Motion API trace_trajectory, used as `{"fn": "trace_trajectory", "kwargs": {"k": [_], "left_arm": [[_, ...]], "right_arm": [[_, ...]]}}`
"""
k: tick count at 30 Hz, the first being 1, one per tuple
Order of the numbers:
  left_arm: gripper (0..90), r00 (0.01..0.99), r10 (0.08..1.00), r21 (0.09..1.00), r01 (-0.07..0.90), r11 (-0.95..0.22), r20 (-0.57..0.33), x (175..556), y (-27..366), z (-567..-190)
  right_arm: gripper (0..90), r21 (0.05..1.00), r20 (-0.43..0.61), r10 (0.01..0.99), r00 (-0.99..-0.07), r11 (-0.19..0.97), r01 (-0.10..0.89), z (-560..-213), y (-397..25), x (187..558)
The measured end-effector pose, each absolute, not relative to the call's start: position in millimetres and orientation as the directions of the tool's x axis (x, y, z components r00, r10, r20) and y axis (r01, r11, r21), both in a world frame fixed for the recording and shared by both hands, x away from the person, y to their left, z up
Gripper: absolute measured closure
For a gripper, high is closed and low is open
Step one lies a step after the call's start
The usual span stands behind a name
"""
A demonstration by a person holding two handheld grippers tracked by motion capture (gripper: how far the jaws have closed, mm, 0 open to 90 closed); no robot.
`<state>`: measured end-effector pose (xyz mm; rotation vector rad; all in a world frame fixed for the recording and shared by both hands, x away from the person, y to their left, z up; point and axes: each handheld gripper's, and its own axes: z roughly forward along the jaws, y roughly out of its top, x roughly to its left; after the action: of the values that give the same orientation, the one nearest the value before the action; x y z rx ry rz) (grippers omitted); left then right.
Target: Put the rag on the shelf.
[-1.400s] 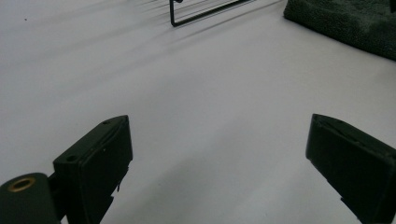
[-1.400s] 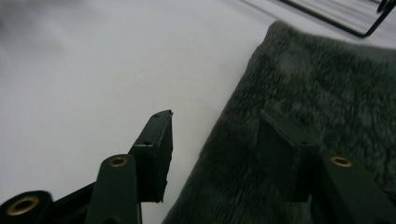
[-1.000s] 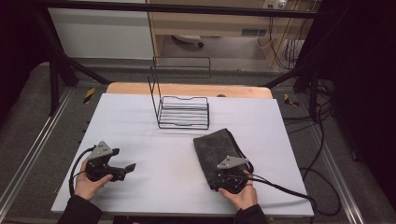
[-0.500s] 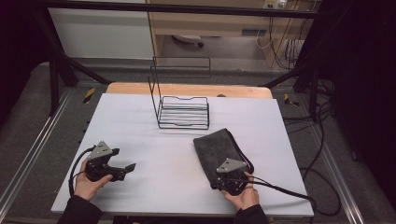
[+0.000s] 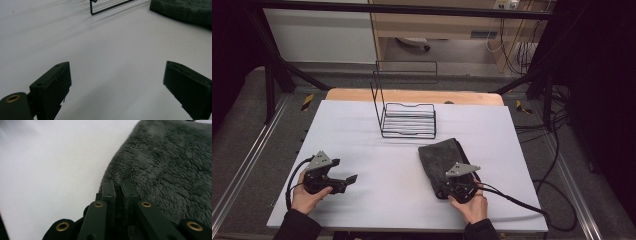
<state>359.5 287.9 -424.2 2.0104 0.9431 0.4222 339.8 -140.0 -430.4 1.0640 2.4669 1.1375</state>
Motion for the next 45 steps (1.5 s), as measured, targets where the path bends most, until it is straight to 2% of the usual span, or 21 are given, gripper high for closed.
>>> {"fn": "trace_trajectory", "kwargs": {"k": [14, 26, 30, 31, 32, 35, 37, 38, 40, 41, 45], "left_arm": [[7.7, 0.654, 0.755, 0.816, 0.464, -0.344, -0.054, 359, 289, -424], [7.7, 0.654, 0.754, 0.816, 0.464, -0.345, -0.054, 359, 289, -423], [7.7, 0.658, 0.751, 0.817, 0.461, -0.346, -0.053, 358, 288, -422], [7.7, 0.658, 0.751, 0.817, 0.461, -0.346, -0.053, 358, 288, -422], [7.7, 0.659, 0.750, 0.816, 0.461, -0.348, -0.053, 358, 288, -422], [7.5, 0.657, 0.752, 0.815, 0.466, -0.345, -0.057, 358, 288, -423], [7.2, 0.656, 0.752, 0.813, 0.469, -0.344, -0.061, 359, 287, -423], [6.9, 0.656, 0.753, 0.814, 0.469, -0.343, -0.061, 358, 287, -423], [6.8, 0.659, 0.750, 0.814, 0.467, -0.345, -0.060, 359, 286, -422], [6.0, 0.659, 0.750, 0.814, 0.469, -0.343, -0.064, 359, 285, -423], [5.5, 0.673, 0.737, 0.807, 0.470, -0.359, -0.064, 360, 280, -423]], "right_arm": [[83.9, 0.756, 0.174, 0.606, -0.776, 0.423, 0.500, -429, -82, 339], [83.2, 0.758, 0.214, 0.545, -0.811, 0.430, 0.489, -433, -59, 332], [68.6, 0.762, 0.244, 0.530, -0.812, 0.413, 0.499, -435, -58, 334], [68.6, 0.762, 0.244, 0.530, -0.812, 0.413, 0.499, -435, -58, 334], [61.8, 0.766, 0.249, 0.531, -0.810, 0.403, 0.500, -431, -60, 336], [50.3, 0.784, 0.209, 0.564, -0.799, 0.392, 0.482, -426, -67, 340], [47.2, 0.786, 0.208, 0.574, -0.792, 0.384, 0.485, -425, -71, 342], [40.9, 0.796, 0.202, 0.595, -0.778, 0.363, 0.484, -424, -79, 347], [37.9, 0.801, 0.197, 0.603, -0.773, 0.356, 0.482, -423, -84, 349], [28.5, 0.810, 0.181, 0.630, -0.756, 0.340, 0.477, -422, -94, 355], [21.4, 0.814, 0.179, 0.655, -0.734, 0.320, 0.484, -423, -112, 364]]}}
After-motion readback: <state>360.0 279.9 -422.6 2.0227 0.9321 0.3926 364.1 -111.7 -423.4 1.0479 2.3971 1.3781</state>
